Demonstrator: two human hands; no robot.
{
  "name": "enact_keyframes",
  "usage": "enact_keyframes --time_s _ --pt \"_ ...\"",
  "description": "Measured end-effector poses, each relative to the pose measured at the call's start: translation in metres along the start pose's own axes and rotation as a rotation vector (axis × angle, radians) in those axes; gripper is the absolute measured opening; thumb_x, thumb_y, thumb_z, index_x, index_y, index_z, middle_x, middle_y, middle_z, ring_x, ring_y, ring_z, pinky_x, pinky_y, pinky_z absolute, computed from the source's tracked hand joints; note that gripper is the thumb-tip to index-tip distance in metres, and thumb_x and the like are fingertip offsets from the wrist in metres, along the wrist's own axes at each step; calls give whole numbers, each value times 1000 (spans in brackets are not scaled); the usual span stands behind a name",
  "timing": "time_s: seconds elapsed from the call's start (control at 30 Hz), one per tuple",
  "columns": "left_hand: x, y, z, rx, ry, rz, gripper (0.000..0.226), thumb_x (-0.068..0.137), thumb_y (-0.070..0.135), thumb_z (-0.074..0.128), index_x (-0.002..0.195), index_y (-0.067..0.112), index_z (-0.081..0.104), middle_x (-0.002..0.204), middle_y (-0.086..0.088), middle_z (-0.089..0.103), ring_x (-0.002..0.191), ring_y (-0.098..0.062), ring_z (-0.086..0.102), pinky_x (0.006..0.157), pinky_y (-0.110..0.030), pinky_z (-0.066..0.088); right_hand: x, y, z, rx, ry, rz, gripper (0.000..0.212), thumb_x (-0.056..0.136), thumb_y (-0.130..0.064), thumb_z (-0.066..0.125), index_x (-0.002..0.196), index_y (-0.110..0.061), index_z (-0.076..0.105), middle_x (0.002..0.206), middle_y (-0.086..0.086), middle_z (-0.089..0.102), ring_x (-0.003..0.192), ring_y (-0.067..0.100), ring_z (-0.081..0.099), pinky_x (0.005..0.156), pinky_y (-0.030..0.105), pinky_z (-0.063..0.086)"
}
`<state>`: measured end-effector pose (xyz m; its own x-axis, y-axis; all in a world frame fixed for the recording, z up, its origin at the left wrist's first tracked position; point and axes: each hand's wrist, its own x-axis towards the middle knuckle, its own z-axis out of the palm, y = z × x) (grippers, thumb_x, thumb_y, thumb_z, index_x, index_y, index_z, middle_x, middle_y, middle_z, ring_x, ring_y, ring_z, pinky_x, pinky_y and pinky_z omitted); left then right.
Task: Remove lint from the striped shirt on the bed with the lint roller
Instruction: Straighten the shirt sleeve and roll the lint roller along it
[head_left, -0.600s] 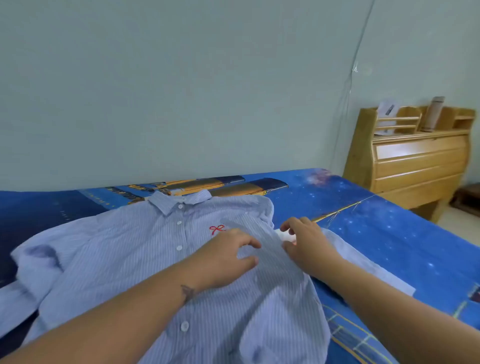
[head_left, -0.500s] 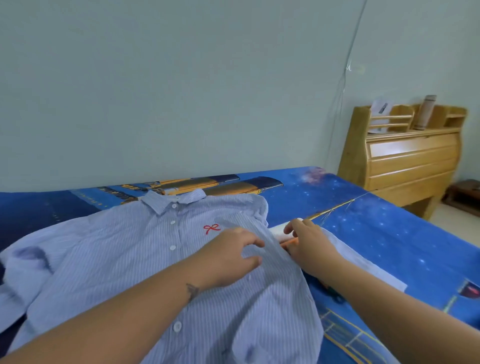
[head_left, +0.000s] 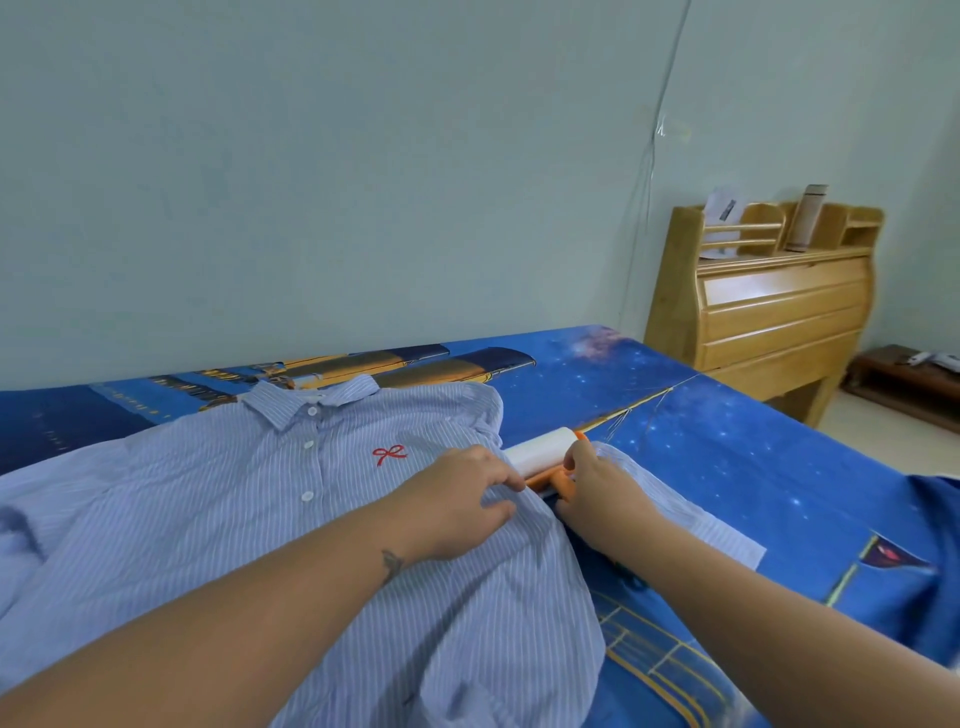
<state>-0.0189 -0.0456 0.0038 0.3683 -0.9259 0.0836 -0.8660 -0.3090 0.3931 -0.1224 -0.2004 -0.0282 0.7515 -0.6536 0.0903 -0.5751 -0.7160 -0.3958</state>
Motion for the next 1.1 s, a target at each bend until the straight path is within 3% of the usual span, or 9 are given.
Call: enact_keyframes --time_s 0.17,0.27,0.43,0.53,0.6,0.9,1.1 --pt "2 -3 0 2 -6 -6 31 93 34 53 123 35 59 132 7 49 125 -12 41 110 -36 34 -2 3 1 29 4 15 44 86 -17 56 124 -12 34 82 -2 54 73 18 55 55 26 40" --pt "2 -6 0 8 12 11 28 92 35 54 119 35 61 130 8 50 122 -10 43 108 -33 35 2 3 -6 27 56 26 56 88 -21 56 135 -10 26 87 3 55 74 20 53 62 30 41" --pt "8 -12 -6 6 33 4 18 90 37 55 105 35 65 119 9 54 113 -9 48 100 -29 40 11 7 -29 106 93 81 42 80 -23 65 112 -8 41 85 7 54 72 23 50 48 27 32" --pt "15 -15 -9 -11 80 -21 11 90 36 55 95 35 65 106 11 53 100 -7 51 80 -20 40 22 9 -40 8 86 90 20 77 -19 65 83 -9 49 74 6 53 60 19 48 45 24 31" --pt "20 -16 -10 -22 123 -40 8 90 34 55 91 35 63 102 11 54 94 -5 52 72 -17 38 30 11 -44 -15 78 105 21 79 -19 64 69 -11 47 64 3 49 53 16 44 44 23 31" --pt "53 8 7 12 169 15 21 91 26 52 107 26 66 106 7 65 98 -12 59 86 -34 51 58 27 -48 -44 7 150 23 90 -12 43 67 -14 41 67 5 51 54 15 46 48 25 38" --pt "85 -3 5 93 213 -151 25 92 13 44 106 22 64 108 -1 64 96 -21 60 85 -41 52 63 45 -45 -115 -46 139 24 88 -5 43 71 -16 30 73 4 42 55 12 41 44 22 33"
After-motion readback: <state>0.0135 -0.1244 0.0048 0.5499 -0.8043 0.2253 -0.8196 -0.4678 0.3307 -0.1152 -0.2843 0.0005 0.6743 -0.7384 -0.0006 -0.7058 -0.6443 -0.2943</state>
